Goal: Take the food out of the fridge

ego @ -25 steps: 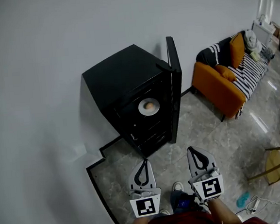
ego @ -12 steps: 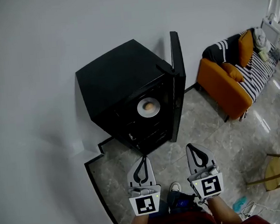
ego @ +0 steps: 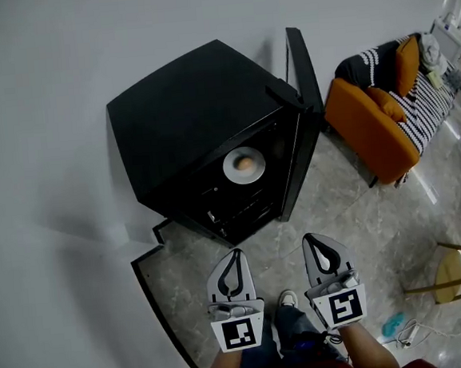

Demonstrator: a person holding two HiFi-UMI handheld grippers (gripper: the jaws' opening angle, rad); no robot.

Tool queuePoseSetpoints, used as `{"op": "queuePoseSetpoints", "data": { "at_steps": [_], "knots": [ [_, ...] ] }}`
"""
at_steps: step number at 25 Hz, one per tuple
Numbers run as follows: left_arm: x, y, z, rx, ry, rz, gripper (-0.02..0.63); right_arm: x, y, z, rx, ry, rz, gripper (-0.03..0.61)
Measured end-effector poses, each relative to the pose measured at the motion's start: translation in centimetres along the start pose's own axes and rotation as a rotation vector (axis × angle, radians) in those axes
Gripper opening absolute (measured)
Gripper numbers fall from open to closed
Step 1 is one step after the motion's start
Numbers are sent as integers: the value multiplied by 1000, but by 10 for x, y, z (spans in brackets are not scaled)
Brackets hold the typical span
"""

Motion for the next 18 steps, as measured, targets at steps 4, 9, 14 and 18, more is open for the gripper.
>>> {"op": "queuePoseSetpoints", "data": {
  "at_steps": [4,9,14,18],
  "knots": [
    [28,-17,18,14,12,24,14,21,-27,7,15,-1,16,20],
    [63,-31,30,20,23,52,14,51,-51,7,30,0,40,21],
    [103,-45,41,20,23,76,14,93,-76,1,44,10,80,20],
    [132,-55,48,17,13,91,14,129,-93,0,34,30,121,21]
  ]
}}
Point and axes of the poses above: the fingertips, and each gripper's own axes: y backward along the fingers, z to its left, x out of its underside, the point moved 6 cm from there along y, backward along the fingers, and after that the axes turned 2 degrees about -x, right-handed, at the moved point
